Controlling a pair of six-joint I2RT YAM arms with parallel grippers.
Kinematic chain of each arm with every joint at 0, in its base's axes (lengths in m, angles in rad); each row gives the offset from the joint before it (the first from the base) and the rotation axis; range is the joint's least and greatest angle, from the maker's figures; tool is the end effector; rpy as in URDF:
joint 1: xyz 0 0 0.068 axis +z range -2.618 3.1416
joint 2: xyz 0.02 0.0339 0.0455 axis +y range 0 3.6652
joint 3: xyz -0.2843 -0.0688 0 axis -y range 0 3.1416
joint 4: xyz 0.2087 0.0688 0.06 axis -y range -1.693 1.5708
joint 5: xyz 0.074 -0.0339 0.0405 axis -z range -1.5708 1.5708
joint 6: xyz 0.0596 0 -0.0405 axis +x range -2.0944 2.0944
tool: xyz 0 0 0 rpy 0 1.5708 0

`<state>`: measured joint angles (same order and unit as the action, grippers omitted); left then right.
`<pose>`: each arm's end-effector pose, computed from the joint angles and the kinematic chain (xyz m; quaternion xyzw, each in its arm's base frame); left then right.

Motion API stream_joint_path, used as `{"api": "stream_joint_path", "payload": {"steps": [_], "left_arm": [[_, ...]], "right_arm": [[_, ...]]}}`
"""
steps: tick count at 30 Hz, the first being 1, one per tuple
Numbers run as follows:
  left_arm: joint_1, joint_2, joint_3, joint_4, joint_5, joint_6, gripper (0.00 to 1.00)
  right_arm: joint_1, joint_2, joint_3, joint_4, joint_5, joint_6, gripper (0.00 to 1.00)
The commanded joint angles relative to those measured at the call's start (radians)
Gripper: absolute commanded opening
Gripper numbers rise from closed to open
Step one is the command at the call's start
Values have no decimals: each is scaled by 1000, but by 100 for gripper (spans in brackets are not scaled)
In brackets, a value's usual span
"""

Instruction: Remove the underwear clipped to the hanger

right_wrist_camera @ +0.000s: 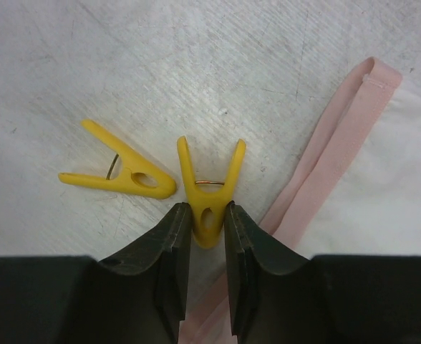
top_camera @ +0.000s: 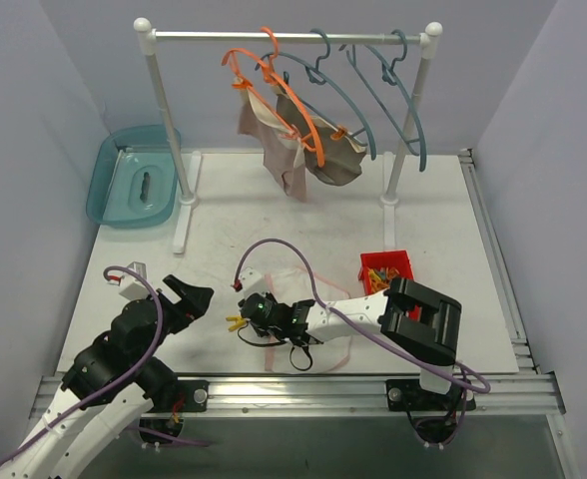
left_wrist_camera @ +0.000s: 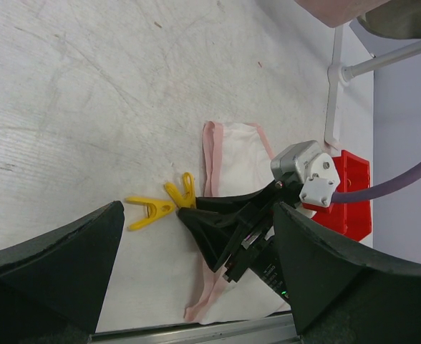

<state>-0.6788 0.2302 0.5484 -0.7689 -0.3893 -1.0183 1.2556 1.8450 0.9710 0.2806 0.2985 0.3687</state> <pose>0.0445 -0.0068 0.2444 -0.2417 0.8019 -0.2827 0.4675 0.1362 0.3611 0.1924 -0.3116 0.8186 0.2466 0.4147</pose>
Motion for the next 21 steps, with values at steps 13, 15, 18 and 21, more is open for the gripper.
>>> {"api": "stream_joint_path", "payload": {"steps": [13,15,18,21], "left_arm": [[4,35,19,23,0,-2,94],[2,53,18,43,9,0,94],[4,90,16,74,30,1,94],[5,123,18,98,47,-2,94]], "right_arm": [[-128,-527,-75,-526,559,360,0],[-171,-582,-104,-604,593,447,0],[-287,-645,-141,-650,602,498,0],[-386,-693,-166,-663,605,506,0]]}}
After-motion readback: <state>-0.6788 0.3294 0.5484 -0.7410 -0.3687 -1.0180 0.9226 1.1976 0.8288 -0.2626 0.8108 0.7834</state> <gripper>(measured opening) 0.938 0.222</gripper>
